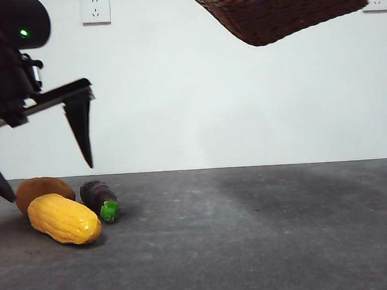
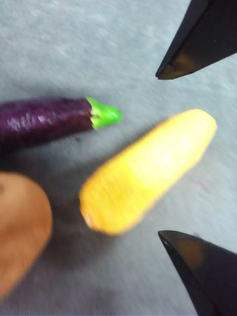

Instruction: Help me put the vegetables on the table into the basket

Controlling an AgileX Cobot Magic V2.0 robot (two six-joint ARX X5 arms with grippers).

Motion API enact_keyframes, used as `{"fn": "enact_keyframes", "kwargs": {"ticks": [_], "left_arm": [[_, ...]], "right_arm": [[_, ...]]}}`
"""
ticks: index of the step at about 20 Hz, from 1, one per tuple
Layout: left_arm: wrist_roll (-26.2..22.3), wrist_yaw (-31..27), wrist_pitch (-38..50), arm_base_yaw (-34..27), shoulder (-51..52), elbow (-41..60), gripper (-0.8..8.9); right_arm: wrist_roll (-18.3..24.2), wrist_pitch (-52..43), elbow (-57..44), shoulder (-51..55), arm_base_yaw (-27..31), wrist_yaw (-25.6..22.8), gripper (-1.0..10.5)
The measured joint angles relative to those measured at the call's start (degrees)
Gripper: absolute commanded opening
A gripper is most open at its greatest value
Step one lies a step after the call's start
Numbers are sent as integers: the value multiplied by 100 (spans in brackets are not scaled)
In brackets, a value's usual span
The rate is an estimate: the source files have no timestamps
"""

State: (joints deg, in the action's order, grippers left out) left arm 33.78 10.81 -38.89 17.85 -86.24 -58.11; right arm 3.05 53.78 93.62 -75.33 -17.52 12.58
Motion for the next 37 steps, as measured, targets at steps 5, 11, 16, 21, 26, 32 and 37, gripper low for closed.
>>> {"fn": "enact_keyframes", "kwargs": {"ticks": [5, 11, 16, 21, 26, 32, 37], "left_arm": [[398, -232, 225, 96, -280, -11, 592], [527, -433, 153, 96, -444, -11, 523], [529, -452, 118, 96, -516, -11, 523], [636, -599, 116, 96, -525, -11, 521], [680, -597, -205, 170, -938, -144, 521], [678, -577, -122, 275, -966, -168, 123], [671, -455, -98, 323, -966, -168, -9]], "right_arm": [[243, 540, 0, 17, 0, 96, -10], [306, 533, 0, 17, 0, 138, -10], [348, 522, 0, 17, -4, 367, -10], [374, 516, 0, 17, -4, 549, -10], [391, 518, 0, 17, -4, 544, -10], [428, 540, 0, 17, -4, 546, -10], [431, 542, 0, 17, -4, 546, -10]]}}
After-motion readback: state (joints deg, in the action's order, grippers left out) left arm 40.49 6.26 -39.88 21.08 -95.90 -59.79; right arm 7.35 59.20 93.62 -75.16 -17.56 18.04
